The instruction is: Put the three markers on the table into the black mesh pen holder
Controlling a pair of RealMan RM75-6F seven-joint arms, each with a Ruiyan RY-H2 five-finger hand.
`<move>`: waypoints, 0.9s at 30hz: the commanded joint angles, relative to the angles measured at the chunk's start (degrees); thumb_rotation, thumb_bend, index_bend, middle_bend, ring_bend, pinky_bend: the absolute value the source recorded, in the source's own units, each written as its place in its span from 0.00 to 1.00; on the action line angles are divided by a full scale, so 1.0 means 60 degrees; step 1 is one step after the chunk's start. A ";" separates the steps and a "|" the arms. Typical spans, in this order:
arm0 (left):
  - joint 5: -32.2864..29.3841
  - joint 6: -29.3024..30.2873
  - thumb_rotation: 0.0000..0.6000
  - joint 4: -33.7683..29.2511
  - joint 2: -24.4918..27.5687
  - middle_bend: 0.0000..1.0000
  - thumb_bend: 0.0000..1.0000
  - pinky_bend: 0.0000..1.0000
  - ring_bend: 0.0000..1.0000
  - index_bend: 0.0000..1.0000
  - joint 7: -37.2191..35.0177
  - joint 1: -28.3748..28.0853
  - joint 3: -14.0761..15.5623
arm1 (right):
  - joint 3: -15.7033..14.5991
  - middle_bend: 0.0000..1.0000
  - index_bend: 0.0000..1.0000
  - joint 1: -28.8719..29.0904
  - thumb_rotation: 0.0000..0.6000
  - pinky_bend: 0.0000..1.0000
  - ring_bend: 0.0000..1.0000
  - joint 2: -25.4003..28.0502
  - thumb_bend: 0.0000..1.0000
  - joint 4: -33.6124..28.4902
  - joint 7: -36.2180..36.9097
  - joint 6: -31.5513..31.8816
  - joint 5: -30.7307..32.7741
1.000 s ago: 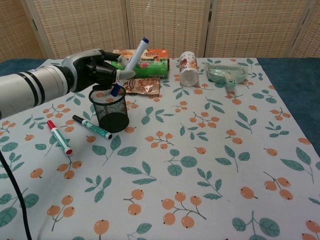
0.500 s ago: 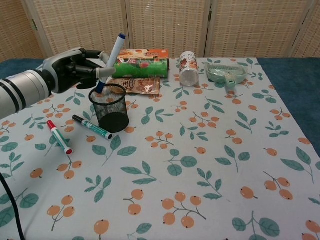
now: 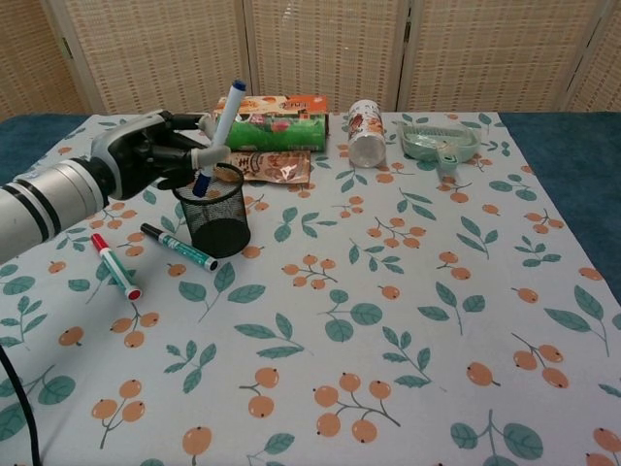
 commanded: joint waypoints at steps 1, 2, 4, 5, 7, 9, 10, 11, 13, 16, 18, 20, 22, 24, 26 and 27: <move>-0.0099 -0.0046 1.00 0.0130 -0.0118 1.00 0.38 0.97 0.98 0.62 0.0210 -0.0123 -0.0045 | -0.0009 0.00 0.09 -0.0023 1.00 0.00 0.00 0.0028 0.27 0.0019 0.0072 0.0052 -0.0046; -0.0151 -0.0039 1.00 0.0176 -0.0149 1.00 0.38 0.97 0.98 0.62 0.0281 -0.0153 -0.0081 | -0.0010 0.00 0.09 -0.0034 1.00 0.00 0.00 0.0040 0.27 0.0032 0.0117 0.0079 -0.0065; -0.0243 0.0001 1.00 0.0257 -0.0192 1.00 0.37 0.97 0.98 0.62 0.0351 -0.0169 -0.0137 | -0.0007 0.00 0.09 -0.0050 1.00 0.00 0.00 0.0052 0.27 0.0056 0.0167 0.0117 -0.0081; -0.0276 0.0068 1.00 0.0324 -0.0233 1.00 0.37 0.97 0.97 0.61 0.0430 -0.0161 -0.0160 | -0.0005 0.00 0.09 -0.0054 1.00 0.00 0.00 0.0054 0.27 0.0064 0.0184 0.0125 -0.0080; -0.0253 0.0201 1.00 0.0444 -0.0312 1.00 0.37 0.97 0.97 0.58 0.0566 -0.0145 -0.0118 | 0.0003 0.00 0.09 -0.0054 1.00 0.00 0.00 0.0053 0.27 0.0075 0.0196 0.0118 -0.0063; -0.0180 0.0278 1.00 0.0488 -0.0327 1.00 0.33 0.97 0.96 0.50 0.0595 -0.0138 -0.0038 | 0.0006 0.00 0.09 -0.0050 1.00 0.00 0.00 0.0046 0.28 0.0070 0.0188 0.0110 -0.0058; -0.0141 0.0307 1.00 0.0472 -0.0306 1.00 0.30 0.96 0.96 0.44 0.0555 -0.0132 0.0005 | 0.0006 0.00 0.09 -0.0047 1.00 0.00 0.00 0.0041 0.28 0.0068 0.0172 0.0106 -0.0062; -0.0122 0.0334 1.00 0.0461 -0.0290 1.00 0.27 0.96 0.95 0.38 0.0540 -0.0128 0.0027 | 0.0001 0.00 0.09 -0.0048 1.00 0.00 0.00 0.0039 0.28 0.0058 0.0159 0.0109 -0.0073; -0.0074 0.0360 1.00 0.0400 -0.0241 1.00 0.24 0.95 0.94 0.29 0.0537 -0.0119 0.0098 | 0.0000 0.00 0.09 -0.0049 1.00 0.00 0.00 0.0031 0.28 0.0049 0.0124 0.0112 -0.0077; -0.0063 0.0499 1.00 0.0306 -0.0239 1.00 0.20 0.95 0.93 0.17 0.0616 -0.0078 0.0135 | -0.0011 0.00 0.09 -0.0044 1.00 0.00 0.00 0.0022 0.28 0.0039 0.0094 0.0091 -0.0082; -0.0098 0.0557 1.00 0.0195 -0.0205 1.00 0.18 0.94 0.93 0.11 0.0611 -0.0043 0.0124 | -0.0021 0.00 0.09 -0.0047 1.00 0.00 0.00 0.0022 0.28 0.0039 0.0075 0.0094 -0.0100; -0.0079 0.0750 1.00 0.0002 -0.0060 0.99 0.18 0.94 0.93 0.10 0.0657 0.0032 0.0109 | -0.0030 0.00 0.09 -0.0049 1.00 0.00 0.00 0.0025 0.28 0.0042 0.0097 0.0101 -0.0127; -0.0040 0.1055 1.00 -0.0234 0.0114 0.99 0.18 0.94 0.93 0.10 0.0893 0.0150 0.0095 | -0.0037 0.00 0.09 -0.0047 1.00 0.00 0.00 0.0031 0.28 0.0056 0.0122 0.0101 -0.0148; 0.0022 0.1394 1.00 -0.0749 0.0499 0.98 0.18 0.94 0.93 0.10 0.1264 0.0351 0.0130 | -0.0045 0.00 0.09 -0.0037 1.00 0.00 0.00 0.0037 0.28 0.0071 0.0144 0.0078 -0.0161; 0.0167 0.1691 1.00 -0.1520 0.1153 0.95 0.18 0.94 0.91 0.10 0.1967 0.0625 0.0304 | -0.0058 0.00 0.09 -0.0037 1.00 0.00 0.00 0.0049 0.28 0.0081 0.0158 0.0078 -0.0189; 0.0240 0.1835 1.00 -0.1925 0.1511 0.94 0.18 0.93 0.90 0.10 0.2375 0.0776 0.0405 | -0.0061 0.00 0.09 -0.0040 1.00 0.00 0.00 0.0056 0.28 0.0082 0.0168 0.0087 -0.0200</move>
